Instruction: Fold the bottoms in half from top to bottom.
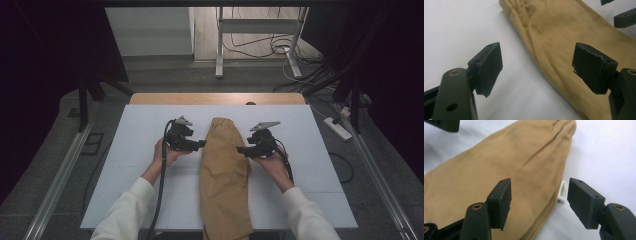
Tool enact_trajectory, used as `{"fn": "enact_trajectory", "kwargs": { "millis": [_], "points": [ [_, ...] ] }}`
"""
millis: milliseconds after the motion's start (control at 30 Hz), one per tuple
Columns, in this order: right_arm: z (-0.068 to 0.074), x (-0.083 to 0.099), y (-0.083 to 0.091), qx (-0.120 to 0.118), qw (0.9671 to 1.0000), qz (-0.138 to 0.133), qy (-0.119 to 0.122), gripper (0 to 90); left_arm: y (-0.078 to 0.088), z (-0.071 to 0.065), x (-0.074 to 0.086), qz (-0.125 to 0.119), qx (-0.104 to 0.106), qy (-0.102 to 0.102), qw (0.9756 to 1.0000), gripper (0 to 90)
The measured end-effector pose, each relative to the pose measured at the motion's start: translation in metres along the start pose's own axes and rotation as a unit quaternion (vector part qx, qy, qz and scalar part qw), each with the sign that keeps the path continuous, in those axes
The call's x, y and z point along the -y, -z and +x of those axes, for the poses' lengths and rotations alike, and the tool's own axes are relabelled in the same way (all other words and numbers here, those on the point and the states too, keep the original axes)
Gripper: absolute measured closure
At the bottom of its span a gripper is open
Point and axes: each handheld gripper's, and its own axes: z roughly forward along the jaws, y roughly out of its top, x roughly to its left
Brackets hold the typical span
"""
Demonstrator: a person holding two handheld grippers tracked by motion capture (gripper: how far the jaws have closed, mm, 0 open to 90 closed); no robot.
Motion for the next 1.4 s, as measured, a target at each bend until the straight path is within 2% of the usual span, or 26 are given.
{"fn": "enact_trajectory", "kwargs": {
  "millis": [133,200,233,433,600,667,933,1000,1067,1267,1400],
  "points": [
    [-0.006,-0.013,-0.006,0.003,1.0,-0.002,-0.003,36.1,-0.006,0.006,-0.006,0.007,-0.012,0.005,0.9999,24.0],
    [-0.008,-0.018,-0.01,0.006,1.0,0.004,-0.004,35.5,-0.009,0.006,-0.009,0.007,-0.034,-0.001,0.9994,24.6],
    [-0.008,-0.019,-0.012,0.008,1.0,0.003,-0.003,35.6,-0.011,0.007,-0.01,0.008,-0.035,0.0,0.9994,24.6],
    [-0.016,-0.025,-0.022,0.013,0.9999,0.007,-0.004,35.6,-0.025,0.01,-0.012,0.016,-0.02,0.006,0.9996,24.6],
    [-0.026,-0.027,-0.032,0.009,0.9997,0.004,-0.023,35.6,-0.036,0.014,-0.016,0.017,-0.013,0.016,0.9997,24.6],
    [-0.029,-0.029,-0.036,0.009,0.9996,0.009,-0.023,35.5,-0.042,0.016,-0.017,0.023,-0.015,0.015,0.9995,24.7],
    [-0.029,-0.029,-0.053,0.016,0.9991,0.039,-0.01,35.1,-0.057,0.02,-0.017,0.039,-0.015,0.026,0.9988,26.6],
    [-0.028,-0.028,-0.057,0.021,0.9988,0.045,0.001,35.2,-0.06,0.02,-0.017,0.043,-0.016,0.025,0.9986,26.6],
    [-0.029,-0.027,-0.059,0.021,0.9983,0.054,0.0,34.6,-0.062,0.019,-0.017,0.046,-0.016,0.024,0.9985,26.6],
    [-0.034,-0.026,-0.064,0.016,0.9984,0.054,-0.005,30.5,-0.067,0.016,-0.017,0.054,-0.023,0.015,0.9981,25.6],
    [-0.034,-0.026,-0.065,0.008,0.9987,0.051,0.002,33.1,-0.068,0.014,-0.018,0.056,-0.023,0.015,0.998,27.6]
  ]
}}
